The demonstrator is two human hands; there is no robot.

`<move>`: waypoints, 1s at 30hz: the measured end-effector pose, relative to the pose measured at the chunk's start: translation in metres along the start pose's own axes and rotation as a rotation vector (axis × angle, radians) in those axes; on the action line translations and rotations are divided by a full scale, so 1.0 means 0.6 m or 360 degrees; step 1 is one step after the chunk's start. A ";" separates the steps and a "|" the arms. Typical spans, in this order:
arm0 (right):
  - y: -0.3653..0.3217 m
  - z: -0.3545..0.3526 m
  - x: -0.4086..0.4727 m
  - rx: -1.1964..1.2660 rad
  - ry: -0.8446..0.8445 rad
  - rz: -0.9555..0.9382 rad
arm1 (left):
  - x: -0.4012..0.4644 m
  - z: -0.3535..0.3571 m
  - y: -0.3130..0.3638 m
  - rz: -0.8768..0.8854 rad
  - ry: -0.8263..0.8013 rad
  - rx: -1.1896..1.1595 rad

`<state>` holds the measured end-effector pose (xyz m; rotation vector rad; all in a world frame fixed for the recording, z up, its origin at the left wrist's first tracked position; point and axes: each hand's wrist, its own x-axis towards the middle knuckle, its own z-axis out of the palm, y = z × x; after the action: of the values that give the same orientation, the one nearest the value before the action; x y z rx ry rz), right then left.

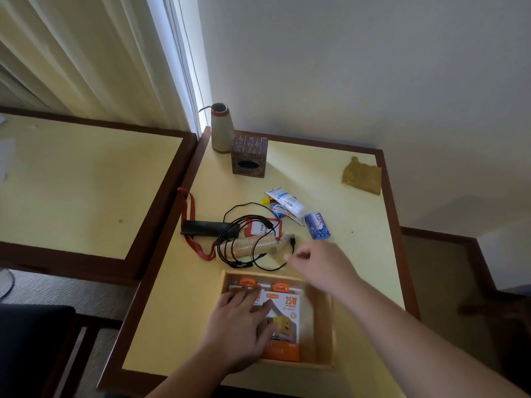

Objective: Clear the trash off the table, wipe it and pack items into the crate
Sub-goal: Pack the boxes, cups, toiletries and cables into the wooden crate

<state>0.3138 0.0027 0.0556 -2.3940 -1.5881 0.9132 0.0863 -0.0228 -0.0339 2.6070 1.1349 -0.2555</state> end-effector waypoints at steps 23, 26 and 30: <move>0.030 -0.045 0.168 0.0680 0.0905 -0.0102 | 0.000 -0.010 0.000 -0.0035 0.0062 -0.0186; 0.037 -0.071 0.029 0.1077 0.0890 -0.0244 | 0.000 -0.003 -0.003 -0.0041 0.0048 -0.0174; 0.047 -0.067 -0.121 0.1189 0.0643 -0.0386 | 0.000 0.002 -0.006 -0.0027 0.0019 -0.0153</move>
<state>0.3390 -0.0645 0.1062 -1.6843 -1.0883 0.7338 0.0834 -0.0212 -0.0358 2.5193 1.1443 -0.1842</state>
